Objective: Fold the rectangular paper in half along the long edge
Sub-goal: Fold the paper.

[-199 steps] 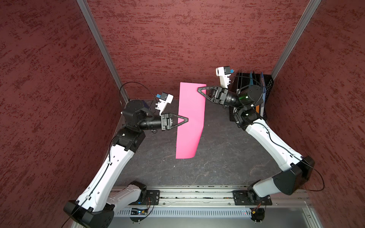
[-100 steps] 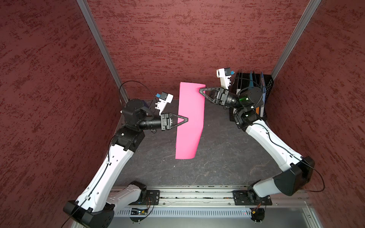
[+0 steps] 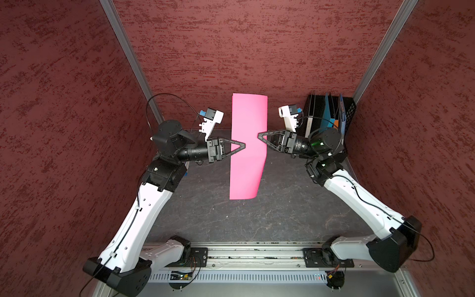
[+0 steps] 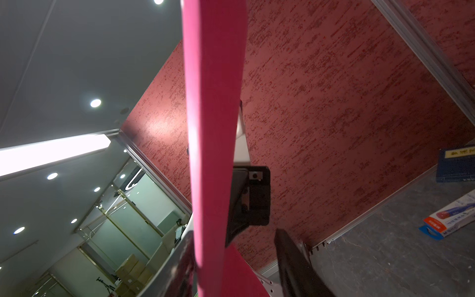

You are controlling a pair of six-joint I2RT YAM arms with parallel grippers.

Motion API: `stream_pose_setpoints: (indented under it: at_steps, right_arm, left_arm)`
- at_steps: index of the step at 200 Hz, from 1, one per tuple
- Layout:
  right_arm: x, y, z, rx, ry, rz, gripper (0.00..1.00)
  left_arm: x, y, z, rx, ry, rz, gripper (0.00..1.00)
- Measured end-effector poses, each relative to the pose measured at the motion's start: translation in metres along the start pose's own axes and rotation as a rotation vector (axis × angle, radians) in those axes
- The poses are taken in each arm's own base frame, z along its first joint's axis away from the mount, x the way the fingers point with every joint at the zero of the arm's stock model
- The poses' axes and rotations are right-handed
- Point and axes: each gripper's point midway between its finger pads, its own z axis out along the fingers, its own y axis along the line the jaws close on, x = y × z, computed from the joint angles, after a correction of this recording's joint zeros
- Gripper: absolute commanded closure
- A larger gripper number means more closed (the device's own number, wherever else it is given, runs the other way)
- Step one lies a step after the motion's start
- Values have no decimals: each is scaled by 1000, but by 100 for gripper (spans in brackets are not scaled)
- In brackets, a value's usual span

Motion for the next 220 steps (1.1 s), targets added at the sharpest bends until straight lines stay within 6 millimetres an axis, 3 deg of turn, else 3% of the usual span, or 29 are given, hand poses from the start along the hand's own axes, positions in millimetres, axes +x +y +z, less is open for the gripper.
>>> stream_pose_setpoints:
  at_steps: [29,56,99,123,135,148,159,194,220]
  right_arm:
    - [16,0,1,17,23,25,64]
    - [19,6,-1,24,22,16,72]
    - [22,13,-6,48,29,-2,100]
    - [23,10,-7,60,30,0,99]
    - [24,9,-7,67,32,3,87]
    - [25,6,-7,75,36,14,65]
    - [26,5,-7,80,40,18,60]
    - [28,3,-8,93,45,31,64]
    - [30,6,-9,97,45,27,91]
  left_arm:
    - [-9,1,4,1,-6,15,100]
    - [-13,3,6,1,-7,18,100]
    - [-16,3,7,3,-6,35,100]
    - [-16,1,7,6,-5,43,100]
    - [-16,0,7,5,-3,40,100]
    - [-17,-1,7,4,-4,43,100]
    - [-20,-3,7,5,-9,55,100]
    - [-26,-11,7,12,-17,85,100]
    - [-26,-7,8,10,-16,81,100]
